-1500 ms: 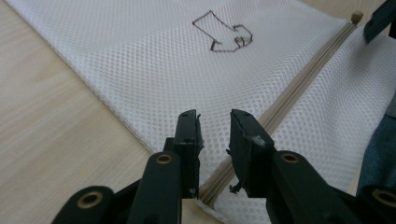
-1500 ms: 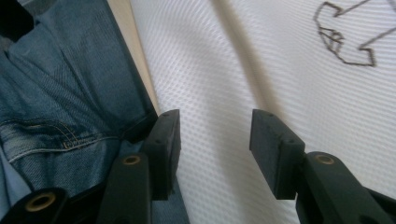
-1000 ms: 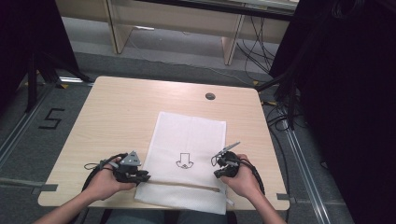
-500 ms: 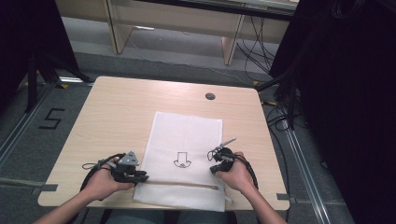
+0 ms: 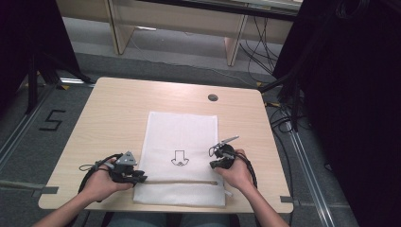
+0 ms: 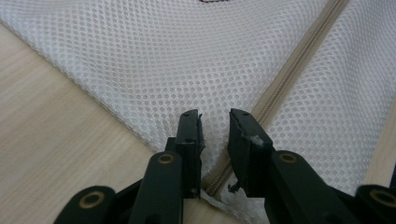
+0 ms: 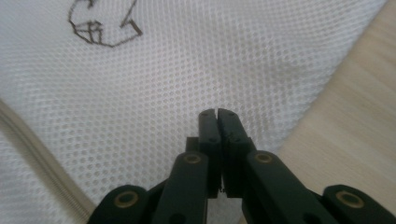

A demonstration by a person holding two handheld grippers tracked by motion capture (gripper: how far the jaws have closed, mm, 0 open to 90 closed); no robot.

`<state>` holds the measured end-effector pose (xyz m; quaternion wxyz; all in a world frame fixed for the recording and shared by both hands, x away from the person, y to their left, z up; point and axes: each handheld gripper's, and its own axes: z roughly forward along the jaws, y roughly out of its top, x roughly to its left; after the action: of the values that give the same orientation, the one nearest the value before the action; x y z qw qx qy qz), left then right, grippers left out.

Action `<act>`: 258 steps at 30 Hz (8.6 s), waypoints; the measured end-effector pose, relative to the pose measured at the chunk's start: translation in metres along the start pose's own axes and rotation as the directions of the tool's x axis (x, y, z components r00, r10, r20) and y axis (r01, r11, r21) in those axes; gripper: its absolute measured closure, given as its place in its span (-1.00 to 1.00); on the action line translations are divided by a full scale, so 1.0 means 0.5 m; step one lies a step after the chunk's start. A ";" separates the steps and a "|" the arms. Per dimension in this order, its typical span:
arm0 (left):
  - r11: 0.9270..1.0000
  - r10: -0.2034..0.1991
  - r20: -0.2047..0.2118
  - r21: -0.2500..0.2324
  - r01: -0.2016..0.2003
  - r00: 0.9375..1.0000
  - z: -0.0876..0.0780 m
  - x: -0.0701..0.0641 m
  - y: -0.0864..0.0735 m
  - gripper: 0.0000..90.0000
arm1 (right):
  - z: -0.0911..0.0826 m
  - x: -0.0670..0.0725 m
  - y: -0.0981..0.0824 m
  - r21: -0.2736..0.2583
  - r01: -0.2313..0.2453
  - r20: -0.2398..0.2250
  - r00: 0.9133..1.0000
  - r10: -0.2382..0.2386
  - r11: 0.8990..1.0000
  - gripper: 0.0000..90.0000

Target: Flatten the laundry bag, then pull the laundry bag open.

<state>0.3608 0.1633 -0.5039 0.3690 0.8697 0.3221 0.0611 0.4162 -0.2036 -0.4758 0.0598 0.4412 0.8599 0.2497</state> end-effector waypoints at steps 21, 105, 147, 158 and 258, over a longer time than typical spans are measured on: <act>0.987 0.009 0.033 -0.161 -0.003 0.999 -0.008 -0.010 0.016 0.17 | -0.094 -0.011 -0.071 -0.064 -0.061 0.027 0.998 0.063 0.996 0.98; 0.939 0.342 0.254 -0.061 -0.338 0.905 0.267 -0.241 0.243 0.81 | -0.034 0.019 -0.088 0.161 -0.113 -0.040 0.992 0.121 0.980 1.00; 0.968 0.250 0.268 -0.075 -0.239 0.930 0.260 -0.232 0.223 0.94 | -0.034 0.028 -0.085 0.175 -0.089 -0.021 0.995 0.094 0.981 1.00; 0.962 0.271 0.250 -0.093 -0.255 0.930 0.240 -0.230 0.219 0.94 | -0.033 0.032 -0.083 0.178 -0.076 0.000 0.997 0.077 0.981 1.00; 0.958 0.286 0.245 -0.087 -0.273 0.926 0.193 -0.212 0.219 0.94 | -0.033 0.027 -0.083 0.175 -0.071 -0.028 0.997 0.077 0.982 1.00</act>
<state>0.3671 -0.0158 -0.4849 0.4170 0.8975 0.1431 0.0091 0.3724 -0.2194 -0.4799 -0.0029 0.4722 0.8622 0.1833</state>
